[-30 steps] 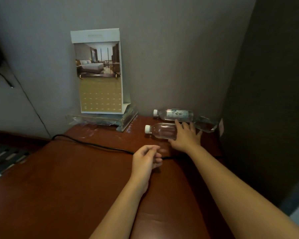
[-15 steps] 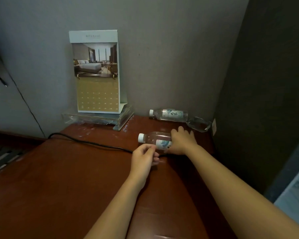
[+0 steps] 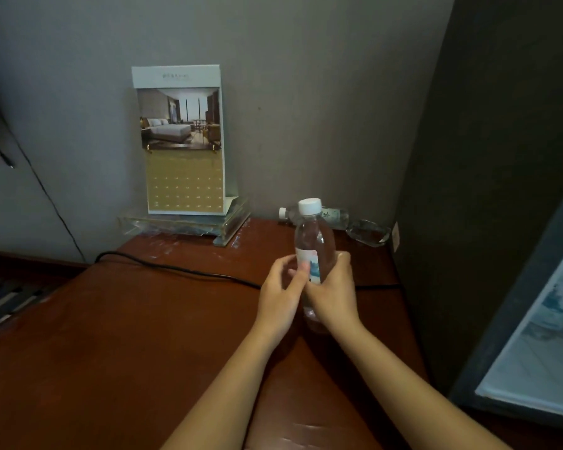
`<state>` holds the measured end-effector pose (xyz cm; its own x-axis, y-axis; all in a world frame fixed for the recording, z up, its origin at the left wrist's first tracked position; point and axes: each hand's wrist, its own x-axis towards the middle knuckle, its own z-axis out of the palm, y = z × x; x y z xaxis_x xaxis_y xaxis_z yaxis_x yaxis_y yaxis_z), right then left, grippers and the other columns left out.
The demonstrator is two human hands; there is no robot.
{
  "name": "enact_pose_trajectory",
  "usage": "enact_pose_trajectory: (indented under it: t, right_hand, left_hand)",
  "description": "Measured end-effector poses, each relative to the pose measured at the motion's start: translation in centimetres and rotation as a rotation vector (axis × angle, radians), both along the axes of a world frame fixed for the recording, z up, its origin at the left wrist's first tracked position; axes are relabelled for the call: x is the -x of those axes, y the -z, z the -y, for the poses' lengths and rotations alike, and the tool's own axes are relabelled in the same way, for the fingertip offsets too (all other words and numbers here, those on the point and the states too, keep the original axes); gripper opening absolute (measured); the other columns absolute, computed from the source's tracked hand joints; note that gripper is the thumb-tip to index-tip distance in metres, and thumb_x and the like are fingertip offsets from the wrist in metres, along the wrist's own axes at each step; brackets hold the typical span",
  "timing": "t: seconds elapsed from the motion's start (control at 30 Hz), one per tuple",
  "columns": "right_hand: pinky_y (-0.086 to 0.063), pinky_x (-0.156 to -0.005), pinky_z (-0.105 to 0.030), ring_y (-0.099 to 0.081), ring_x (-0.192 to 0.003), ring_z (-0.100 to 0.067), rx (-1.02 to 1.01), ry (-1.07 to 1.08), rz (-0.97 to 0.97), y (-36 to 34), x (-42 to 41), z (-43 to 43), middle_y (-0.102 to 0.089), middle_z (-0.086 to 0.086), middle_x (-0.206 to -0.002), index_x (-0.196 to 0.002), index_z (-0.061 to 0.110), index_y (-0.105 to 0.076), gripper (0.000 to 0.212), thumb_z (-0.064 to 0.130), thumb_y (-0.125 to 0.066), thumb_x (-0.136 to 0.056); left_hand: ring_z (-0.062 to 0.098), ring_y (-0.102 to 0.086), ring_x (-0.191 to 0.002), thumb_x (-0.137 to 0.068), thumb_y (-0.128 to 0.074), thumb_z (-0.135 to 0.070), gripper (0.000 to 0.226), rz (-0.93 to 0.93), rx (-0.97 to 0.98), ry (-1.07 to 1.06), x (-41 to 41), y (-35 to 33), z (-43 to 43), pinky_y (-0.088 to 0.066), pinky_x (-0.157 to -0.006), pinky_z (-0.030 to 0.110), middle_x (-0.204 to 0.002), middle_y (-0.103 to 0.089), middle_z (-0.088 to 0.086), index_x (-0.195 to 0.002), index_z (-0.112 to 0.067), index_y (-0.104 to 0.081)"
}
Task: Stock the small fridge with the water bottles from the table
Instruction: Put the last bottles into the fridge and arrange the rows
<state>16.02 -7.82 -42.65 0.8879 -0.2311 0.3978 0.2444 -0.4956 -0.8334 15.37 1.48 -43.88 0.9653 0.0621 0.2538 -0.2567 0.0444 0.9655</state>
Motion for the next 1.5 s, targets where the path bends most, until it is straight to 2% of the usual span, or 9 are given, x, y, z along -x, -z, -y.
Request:
enact_pose_trajectory:
  t: [0.13, 0.3, 0.53, 0.7, 0.83, 0.97, 1.1, 1.23, 1.5]
  right_hand:
    - [-0.054, -0.068, -0.022, -0.063, -0.086, -0.01, -0.124, -0.118, -0.052, 0.3, 2.3, 1.0, -0.059, 0.001, -0.1, -0.106, 0.027, -0.036, 0.057, 0.023, -0.08, -0.07]
    - [-0.046, -0.05, -0.009, -0.061, -0.074, -0.003, -0.056, -0.248, -0.154, 0.0, 4.1, 2.8, -0.059, 0.012, -0.087, -0.111, 0.024, -0.041, 0.046, 0.018, -0.072, -0.077]
    - [-0.044, -0.062, -0.009, -0.054, -0.077, 0.0, -0.019, -0.261, -0.179, -0.4, 5.4, 3.1, -0.055, 0.017, -0.087, -0.112, 0.025, -0.042, 0.051, 0.023, -0.074, -0.073]
    - [-0.042, -0.052, -0.007, -0.052, -0.069, 0.004, -0.069, -0.243, -0.184, -0.7, 6.9, 3.2, -0.054, 0.015, -0.082, -0.104, 0.024, -0.04, 0.044, 0.021, -0.072, -0.075]
    - [-0.051, -0.06, -0.018, -0.058, -0.075, -0.005, -0.074, -0.204, -0.188, -0.7, 8.2, 3.4, -0.057, 0.011, -0.087, -0.103, 0.024, -0.039, 0.043, 0.021, -0.071, -0.075]
    - [-0.046, -0.052, -0.014, -0.053, -0.069, -0.001, -0.068, -0.201, -0.198, -0.8, 10.5, 3.9, -0.056, 0.009, -0.086, -0.102, 0.021, -0.038, 0.045, 0.022, -0.073, -0.074]
    - [-0.051, -0.065, -0.023, -0.054, -0.077, -0.003, -0.053, -0.223, -0.207, -1.0, 13.4, 4.6, -0.053, 0.013, -0.089, -0.106, 0.022, -0.038, 0.051, 0.025, -0.075, -0.072]
    - [-0.043, -0.058, -0.013, -0.052, -0.073, 0.001, 0.0, -0.209, -0.187, -0.7, 16.8, 5.5, -0.051, 0.015, -0.084, -0.104, 0.023, -0.037, 0.047, 0.028, -0.073, -0.075]
    - [-0.045, -0.058, -0.01, -0.06, -0.08, 0.0, 0.111, -0.145, -0.163, 0.8, 22.7, 8.1, -0.06, 0.011, -0.09, -0.11, 0.024, -0.041, 0.054, 0.033, -0.076, -0.07]
  left_hand:
    - [0.012, -0.067, -0.086, -0.07, -0.06, -0.055, 0.057, 0.067, -0.03, 0.156, 0.8, -0.2, 0.6, -0.05, -0.073, 0.02, -0.098, -0.071, 0.002, -0.11, -0.016, -0.061]
    - [0.013, -0.067, -0.095, -0.059, -0.076, -0.038, 0.048, 0.052, -0.036, 0.234, 1.4, -0.2, 1.0, -0.053, -0.079, 0.023, -0.1, -0.071, 0.0, -0.103, -0.023, -0.064]
    - [0.016, -0.067, -0.095, -0.044, -0.081, -0.039, 0.065, -0.015, -0.025, 0.203, 2.4, -0.7, 1.2, -0.053, -0.082, 0.028, -0.102, -0.071, 0.004, -0.103, -0.018, -0.063]
    - [0.019, -0.066, -0.097, -0.064, -0.081, -0.013, 0.045, -0.07, -0.022, 0.236, 3.6, -0.9, 1.4, -0.052, -0.077, 0.025, -0.103, -0.07, 0.004, -0.103, -0.02, -0.062]
    - [0.009, -0.067, -0.091, -0.073, -0.074, -0.009, 0.036, -0.098, -0.03, 0.296, 5.2, -1.5, 1.6, -0.052, -0.072, 0.018, -0.102, -0.07, 0.0, -0.103, -0.023, -0.061]
    - [0.008, -0.064, -0.092, -0.075, -0.074, -0.009, 0.034, -0.102, -0.062, 0.285, 7.5, -1.7, 2.0, -0.051, -0.072, 0.015, -0.103, -0.068, -0.002, -0.103, -0.023, -0.061]
    - [0.008, -0.065, -0.091, -0.075, -0.074, -0.008, 0.033, -0.103, -0.053, 0.284, 10.6, -2.0, 2.7, -0.05, -0.07, 0.014, -0.098, -0.069, -0.007, -0.1, -0.025, -0.061]
    - [0.009, -0.065, -0.097, -0.073, -0.075, -0.011, 0.036, -0.097, -0.042, 0.292, 14.2, -1.8, 3.5, -0.05, -0.076, 0.019, -0.102, -0.069, -0.006, -0.102, -0.027, -0.061]
    - [0.005, -0.066, -0.095, -0.072, -0.077, -0.014, 0.04, -0.048, -0.032, 0.287, 20.6, -0.4, 6.1, -0.052, -0.076, 0.02, -0.101, -0.07, -0.007, -0.105, -0.027, -0.059]
